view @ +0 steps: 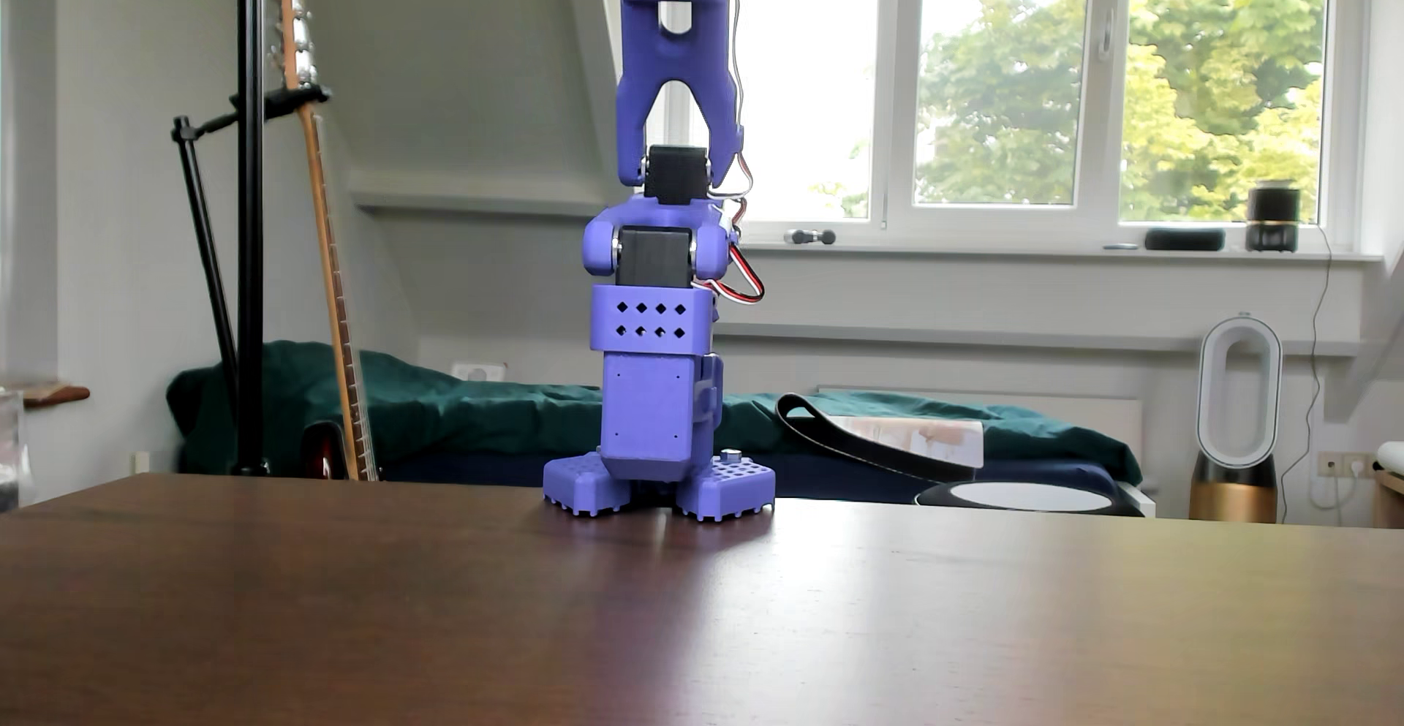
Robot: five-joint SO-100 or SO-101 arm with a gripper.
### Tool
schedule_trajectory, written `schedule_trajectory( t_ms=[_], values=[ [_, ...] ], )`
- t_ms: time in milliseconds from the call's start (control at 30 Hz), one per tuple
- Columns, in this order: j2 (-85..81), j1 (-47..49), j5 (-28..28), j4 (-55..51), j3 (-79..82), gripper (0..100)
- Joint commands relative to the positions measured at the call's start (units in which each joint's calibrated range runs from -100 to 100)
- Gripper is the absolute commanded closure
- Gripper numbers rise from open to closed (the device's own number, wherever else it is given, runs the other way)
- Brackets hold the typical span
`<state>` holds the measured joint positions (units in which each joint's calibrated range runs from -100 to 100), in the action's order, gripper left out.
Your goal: Grab the blue dice
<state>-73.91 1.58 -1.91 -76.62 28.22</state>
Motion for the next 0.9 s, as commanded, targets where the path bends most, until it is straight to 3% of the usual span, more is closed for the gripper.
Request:
schedule_trajectory(
  t_ms=[0,233,500,767,867],
  values=[
    [1.96,-0.28,0.65,5.26,-2.27,98],
    [12.26,-3.06,0.54,11.85,-3.08,98],
    [14.85,-2.57,0.17,11.51,-2.99,98],
    [14.93,1.93,-2.4,7.06,-2.99,80],
    [15.02,1.61,-2.46,6.97,-2.9,78]
  ],
)
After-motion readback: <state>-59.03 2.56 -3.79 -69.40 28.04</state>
